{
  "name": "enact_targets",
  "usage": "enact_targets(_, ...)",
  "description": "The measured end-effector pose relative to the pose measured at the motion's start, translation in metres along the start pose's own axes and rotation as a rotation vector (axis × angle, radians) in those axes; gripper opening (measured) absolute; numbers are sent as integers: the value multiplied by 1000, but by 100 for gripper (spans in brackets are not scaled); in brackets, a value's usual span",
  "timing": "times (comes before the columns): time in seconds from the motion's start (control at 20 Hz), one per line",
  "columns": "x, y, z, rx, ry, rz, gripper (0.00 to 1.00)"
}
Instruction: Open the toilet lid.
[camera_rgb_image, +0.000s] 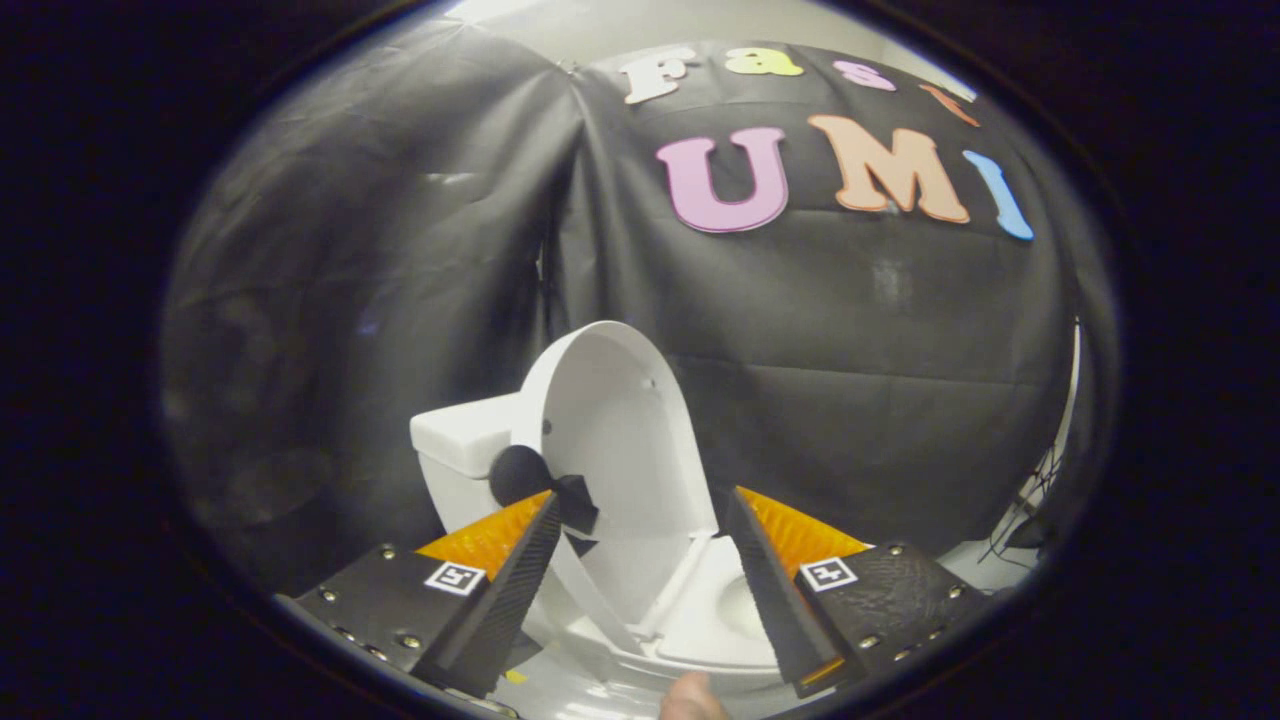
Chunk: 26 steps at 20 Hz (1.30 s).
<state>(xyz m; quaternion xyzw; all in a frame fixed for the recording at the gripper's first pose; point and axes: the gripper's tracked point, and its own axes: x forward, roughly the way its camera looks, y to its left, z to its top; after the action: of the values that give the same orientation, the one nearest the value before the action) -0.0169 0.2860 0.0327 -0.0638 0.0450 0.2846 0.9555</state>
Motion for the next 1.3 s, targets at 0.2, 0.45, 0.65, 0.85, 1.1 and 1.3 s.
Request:
enact_targets(0.2, -11, -37, -6, -13, 28, -44, 98)
enact_targets(0.45, -29, -87, -6, -36, 40, -110, 99)
enact_targets(0.65, -43, -121, -1, -24, 35, -156, 98)
enact_targets(0.85, -58, -154, 11, -23, 24, -206, 98)
enact_targets(1.1, -77, -188, 28, -5, 1, -263, 99)
enact_targets(1.3, -96, -215, 46, -10, -23, -312, 99)
